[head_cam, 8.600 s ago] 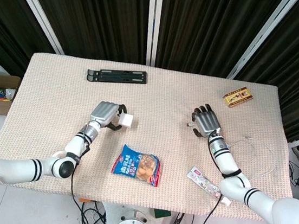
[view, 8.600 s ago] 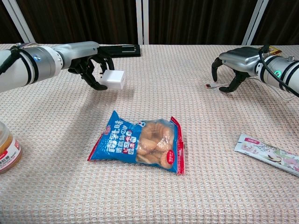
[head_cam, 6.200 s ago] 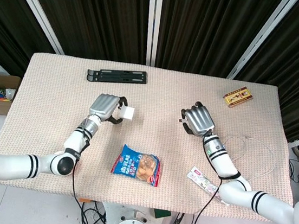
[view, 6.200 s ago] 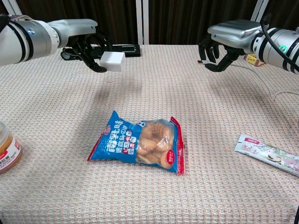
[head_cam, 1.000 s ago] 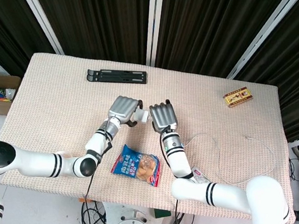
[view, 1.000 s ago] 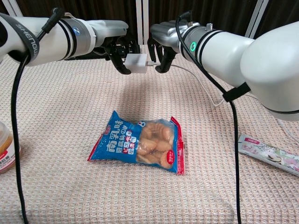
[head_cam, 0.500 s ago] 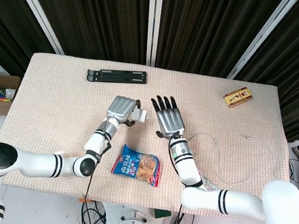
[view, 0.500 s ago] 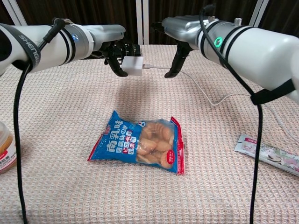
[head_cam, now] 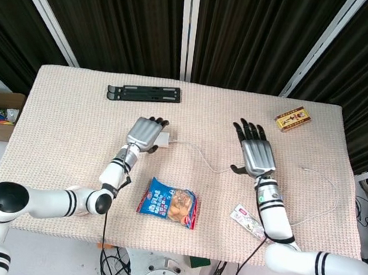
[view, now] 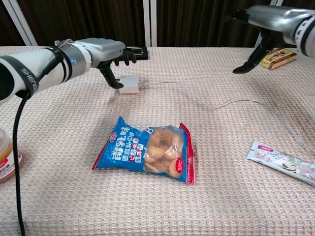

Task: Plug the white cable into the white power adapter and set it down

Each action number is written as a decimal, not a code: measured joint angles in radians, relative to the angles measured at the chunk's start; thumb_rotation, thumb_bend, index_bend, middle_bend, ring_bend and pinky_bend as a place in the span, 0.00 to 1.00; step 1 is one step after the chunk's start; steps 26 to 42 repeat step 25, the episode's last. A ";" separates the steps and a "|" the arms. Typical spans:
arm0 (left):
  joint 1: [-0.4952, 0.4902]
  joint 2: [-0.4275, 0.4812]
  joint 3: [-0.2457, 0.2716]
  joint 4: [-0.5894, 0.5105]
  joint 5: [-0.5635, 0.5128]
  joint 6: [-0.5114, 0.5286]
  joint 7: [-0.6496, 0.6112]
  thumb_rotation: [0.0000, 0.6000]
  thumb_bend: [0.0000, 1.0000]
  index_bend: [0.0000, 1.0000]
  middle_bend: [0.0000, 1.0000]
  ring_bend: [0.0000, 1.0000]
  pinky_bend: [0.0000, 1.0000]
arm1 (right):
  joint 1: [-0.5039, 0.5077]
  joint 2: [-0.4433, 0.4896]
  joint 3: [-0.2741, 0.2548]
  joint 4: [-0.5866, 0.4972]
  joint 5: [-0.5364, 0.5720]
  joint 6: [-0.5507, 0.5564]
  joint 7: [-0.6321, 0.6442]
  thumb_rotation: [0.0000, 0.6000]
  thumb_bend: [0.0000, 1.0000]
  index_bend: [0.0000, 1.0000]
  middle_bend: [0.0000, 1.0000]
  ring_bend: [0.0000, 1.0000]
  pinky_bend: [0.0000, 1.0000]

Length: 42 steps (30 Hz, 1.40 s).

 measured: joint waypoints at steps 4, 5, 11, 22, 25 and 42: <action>0.061 0.049 0.028 -0.036 0.105 0.056 -0.048 1.00 0.24 0.16 0.17 0.21 0.36 | -0.064 0.068 -0.020 -0.010 -0.048 0.012 0.088 1.00 0.18 0.00 0.02 0.00 0.00; 0.079 0.066 0.039 -0.046 0.136 0.078 -0.056 1.00 0.24 0.16 0.17 0.21 0.35 | -0.079 0.087 -0.025 -0.011 -0.063 0.012 0.112 1.00 0.18 0.00 0.02 0.00 0.00; 0.249 0.244 0.126 -0.144 0.326 0.282 -0.122 1.00 0.23 0.17 0.17 0.18 0.28 | -0.182 0.216 -0.074 0.000 -0.230 0.001 0.323 1.00 0.21 0.00 0.04 0.00 0.00; 0.628 0.542 0.291 -0.263 0.604 0.633 -0.387 1.00 0.23 0.19 0.18 0.17 0.24 | -0.468 0.337 -0.192 0.101 -0.560 0.201 0.657 1.00 0.24 0.00 0.06 0.00 0.00; 0.712 0.567 0.326 -0.293 0.638 0.694 -0.398 1.00 0.23 0.19 0.18 0.17 0.24 | -0.523 0.345 -0.217 0.119 -0.603 0.241 0.685 1.00 0.25 0.00 0.06 0.00 0.00; 0.712 0.567 0.326 -0.293 0.638 0.694 -0.398 1.00 0.23 0.19 0.18 0.17 0.24 | -0.523 0.345 -0.217 0.119 -0.603 0.241 0.685 1.00 0.25 0.00 0.06 0.00 0.00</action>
